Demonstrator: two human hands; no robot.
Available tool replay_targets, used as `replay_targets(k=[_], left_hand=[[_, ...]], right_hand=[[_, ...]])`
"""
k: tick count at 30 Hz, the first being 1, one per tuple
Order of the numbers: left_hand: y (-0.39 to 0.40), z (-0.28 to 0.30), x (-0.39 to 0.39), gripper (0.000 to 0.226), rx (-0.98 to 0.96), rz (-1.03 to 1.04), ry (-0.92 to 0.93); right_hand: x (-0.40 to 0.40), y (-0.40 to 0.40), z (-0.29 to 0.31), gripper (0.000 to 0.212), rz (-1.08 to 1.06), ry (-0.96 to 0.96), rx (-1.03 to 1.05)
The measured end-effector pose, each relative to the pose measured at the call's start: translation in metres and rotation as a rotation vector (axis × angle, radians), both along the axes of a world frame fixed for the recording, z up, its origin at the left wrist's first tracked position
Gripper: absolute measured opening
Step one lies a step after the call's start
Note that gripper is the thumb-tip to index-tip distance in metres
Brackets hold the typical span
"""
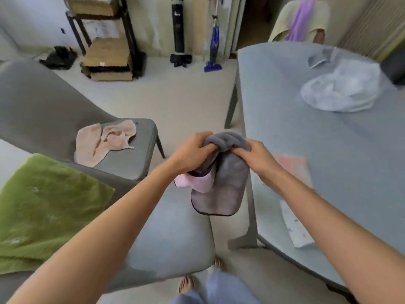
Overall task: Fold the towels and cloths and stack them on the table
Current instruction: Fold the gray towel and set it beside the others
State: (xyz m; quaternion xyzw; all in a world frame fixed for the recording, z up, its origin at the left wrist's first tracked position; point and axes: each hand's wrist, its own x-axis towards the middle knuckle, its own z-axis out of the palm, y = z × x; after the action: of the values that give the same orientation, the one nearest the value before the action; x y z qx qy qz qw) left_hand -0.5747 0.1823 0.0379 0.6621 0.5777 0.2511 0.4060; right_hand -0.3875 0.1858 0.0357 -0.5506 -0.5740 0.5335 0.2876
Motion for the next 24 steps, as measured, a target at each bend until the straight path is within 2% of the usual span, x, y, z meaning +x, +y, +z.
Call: replay_targets(k=[3,7,9,12,16,18,21,24], left_hand=[[0.0,0.045,0.043,0.014,-0.047,-0.172,-0.104],[-0.007,0.096,0.114,0.017,-0.343,-0.37,-0.351],[-0.014,0.111,0.15,0.026,-0.427,-0.445,-0.391],[-0.038,0.12,0.206,0.028,-0.506,-0.533,-0.388],[-0.069,0.117,0.269,0.03,-0.512,-0.681,-0.174],[-0.08,0.116,0.3,0.036,-0.441,-0.778,0.054],[-0.104,0.099,0.35,0.046,-0.219,-0.849,0.484],[-0.135,0.077,0.413,0.061,-0.053,-0.88,0.804]], right_hand=[[0.036,-0.028,0.028,0.017,-0.233,0.188,-0.049],[0.091,-0.078,0.073,0.023,-0.53,0.503,-0.112],[0.121,-0.102,0.088,0.022,-0.63,0.549,-0.101],[0.167,-0.141,0.099,0.02,-0.735,0.497,-0.047],[0.235,-0.189,0.102,0.018,-0.788,0.27,0.025],[0.274,-0.213,0.096,0.017,-0.787,0.14,0.084],[0.326,-0.253,0.071,0.017,-0.79,-0.093,0.057],[0.389,-0.284,0.049,0.039,-0.708,-0.389,0.02]])
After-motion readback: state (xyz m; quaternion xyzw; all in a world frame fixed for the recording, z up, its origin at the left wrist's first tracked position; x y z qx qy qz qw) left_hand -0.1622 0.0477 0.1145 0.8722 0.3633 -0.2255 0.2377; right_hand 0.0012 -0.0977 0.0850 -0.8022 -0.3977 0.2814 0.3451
